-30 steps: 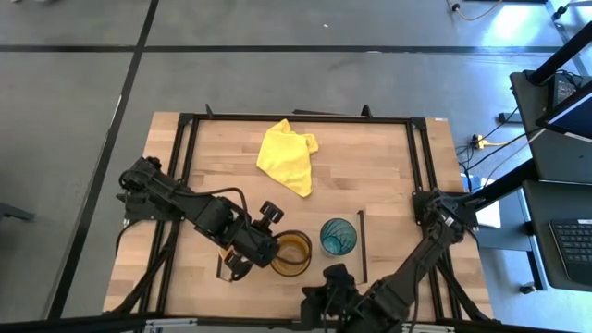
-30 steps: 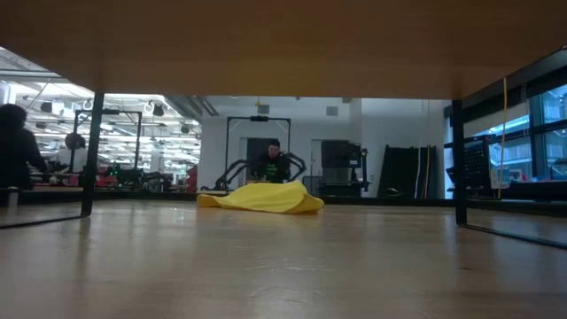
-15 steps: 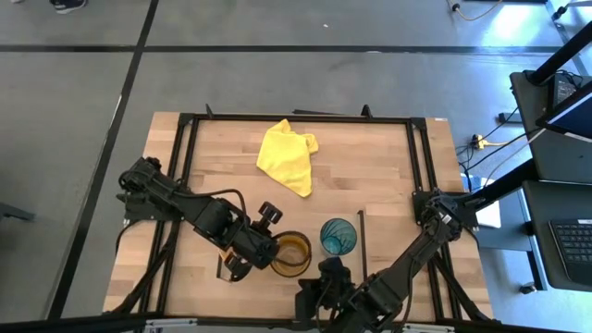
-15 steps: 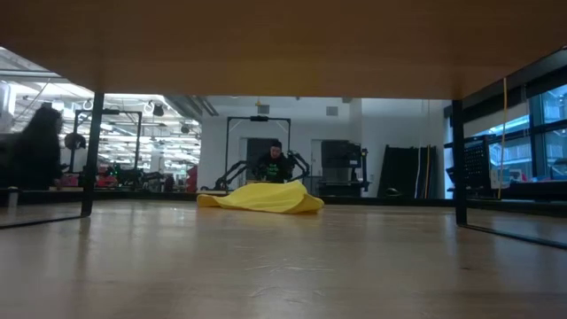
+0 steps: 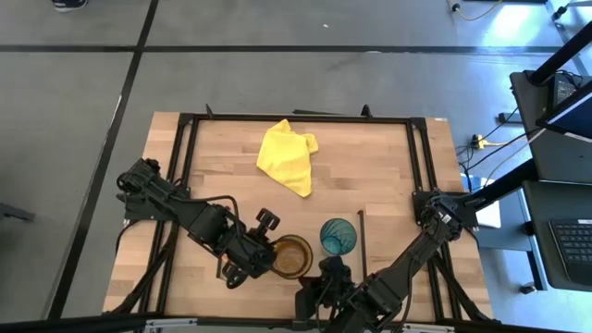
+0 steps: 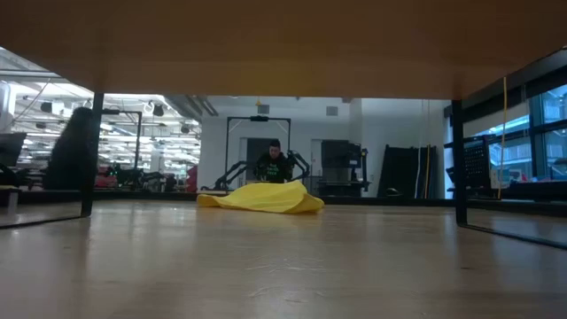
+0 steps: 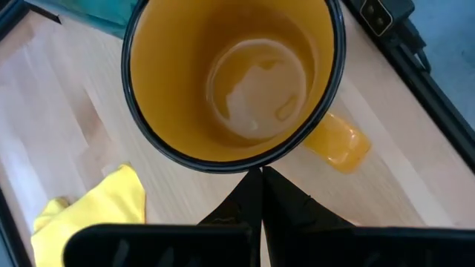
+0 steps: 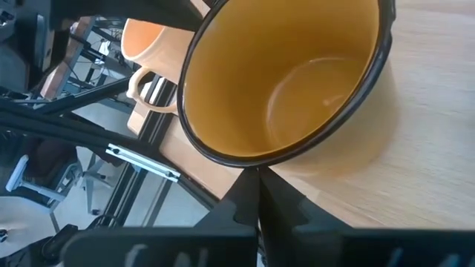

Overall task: Stack small to large cups/mugs on shelf
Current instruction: Adjust the brown mug on the shelf

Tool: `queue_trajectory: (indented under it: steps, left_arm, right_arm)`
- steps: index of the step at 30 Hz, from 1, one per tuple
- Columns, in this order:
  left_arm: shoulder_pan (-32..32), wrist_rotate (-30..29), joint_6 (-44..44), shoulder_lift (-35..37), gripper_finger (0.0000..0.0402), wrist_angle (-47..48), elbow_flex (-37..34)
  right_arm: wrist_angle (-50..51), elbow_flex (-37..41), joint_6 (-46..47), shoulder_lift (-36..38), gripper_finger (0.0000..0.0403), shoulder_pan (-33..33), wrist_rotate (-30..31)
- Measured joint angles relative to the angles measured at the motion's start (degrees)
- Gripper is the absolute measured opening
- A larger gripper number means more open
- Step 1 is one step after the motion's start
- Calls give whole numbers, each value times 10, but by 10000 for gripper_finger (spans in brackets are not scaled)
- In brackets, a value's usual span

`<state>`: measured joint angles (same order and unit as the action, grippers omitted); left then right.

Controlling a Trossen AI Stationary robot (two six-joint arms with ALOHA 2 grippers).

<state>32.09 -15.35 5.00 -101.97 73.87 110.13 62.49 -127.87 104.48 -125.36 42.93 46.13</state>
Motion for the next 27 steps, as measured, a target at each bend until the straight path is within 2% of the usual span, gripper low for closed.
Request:
queue_trajectory:
  steps: [9, 17, 27]
  left_arm:
    - [4, 1, -16, 8, 0, -3, 0]
    - [6, -22, -20, 26, 0, 4, 7]
    - [19, -13, -72, 32, 0, 23, 7]
  right_arm:
    - [11, 0, 0, 0, 3, -4, 6]
    - [10, 0, -17, 0, 13, -3, 12]
    - [4, 0, -41, 0, 27, 7, 22]
